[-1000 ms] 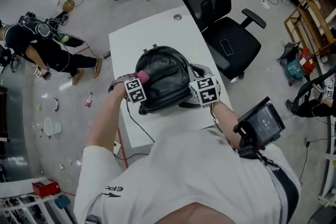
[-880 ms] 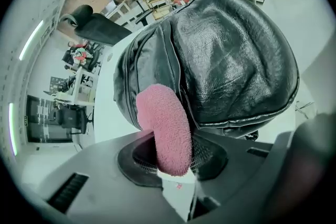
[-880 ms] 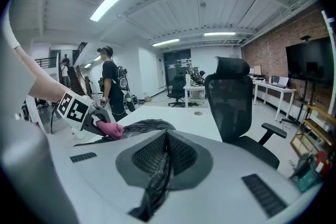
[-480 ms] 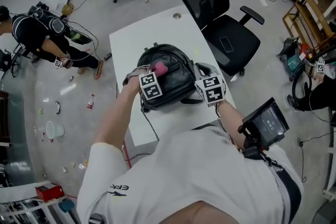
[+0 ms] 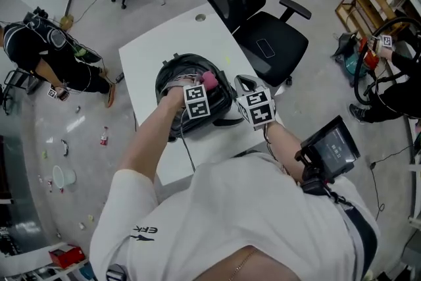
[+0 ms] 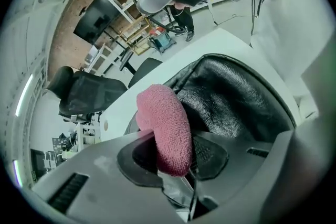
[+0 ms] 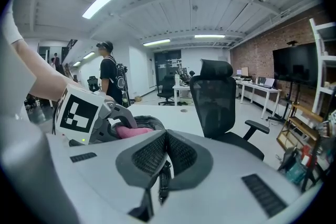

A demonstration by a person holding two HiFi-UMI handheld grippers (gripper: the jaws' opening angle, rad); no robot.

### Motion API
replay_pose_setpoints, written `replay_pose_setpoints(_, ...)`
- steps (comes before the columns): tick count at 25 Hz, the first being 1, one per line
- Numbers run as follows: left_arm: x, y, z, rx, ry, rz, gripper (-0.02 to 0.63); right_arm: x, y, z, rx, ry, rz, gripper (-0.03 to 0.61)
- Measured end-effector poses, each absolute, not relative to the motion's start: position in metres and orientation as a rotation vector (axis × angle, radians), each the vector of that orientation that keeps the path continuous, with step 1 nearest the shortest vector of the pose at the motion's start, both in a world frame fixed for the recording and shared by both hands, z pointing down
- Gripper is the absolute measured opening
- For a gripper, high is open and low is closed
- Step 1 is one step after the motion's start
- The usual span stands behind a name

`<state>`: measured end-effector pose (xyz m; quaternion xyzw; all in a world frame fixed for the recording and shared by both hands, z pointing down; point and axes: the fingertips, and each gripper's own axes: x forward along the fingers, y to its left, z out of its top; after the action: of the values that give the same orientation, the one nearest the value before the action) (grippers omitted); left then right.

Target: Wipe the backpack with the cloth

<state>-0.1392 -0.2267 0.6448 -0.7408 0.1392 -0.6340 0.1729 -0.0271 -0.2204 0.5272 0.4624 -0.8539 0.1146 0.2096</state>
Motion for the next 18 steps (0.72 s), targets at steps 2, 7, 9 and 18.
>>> replay_pose_setpoints(2, -0.147, -0.219, 0.647, -2.099, 0.396, -1.817, 0.092, -0.028, -0.217, 0.526, 1.269, -2.381, 0.313, 0.005)
replay_pose_setpoints(7, -0.174, -0.205, 0.641, -2.122, 0.487, -1.823, 0.092, -0.033, -0.213, 0.524, 1.242, -2.395, 0.297, 0.005)
replay_pose_setpoints(9, -0.185, -0.195, 0.639, -2.115, 0.512, -1.839, 0.092, -0.038, -0.209, 0.523, 1.219, -2.405, 0.293, 0.005)
replay_pose_setpoints(18, -0.256, -0.155, 0.640, -2.096, 0.639, -1.958, 0.092, -0.069, -0.201, 0.522, 1.132, -2.445, 0.282, 0.005)
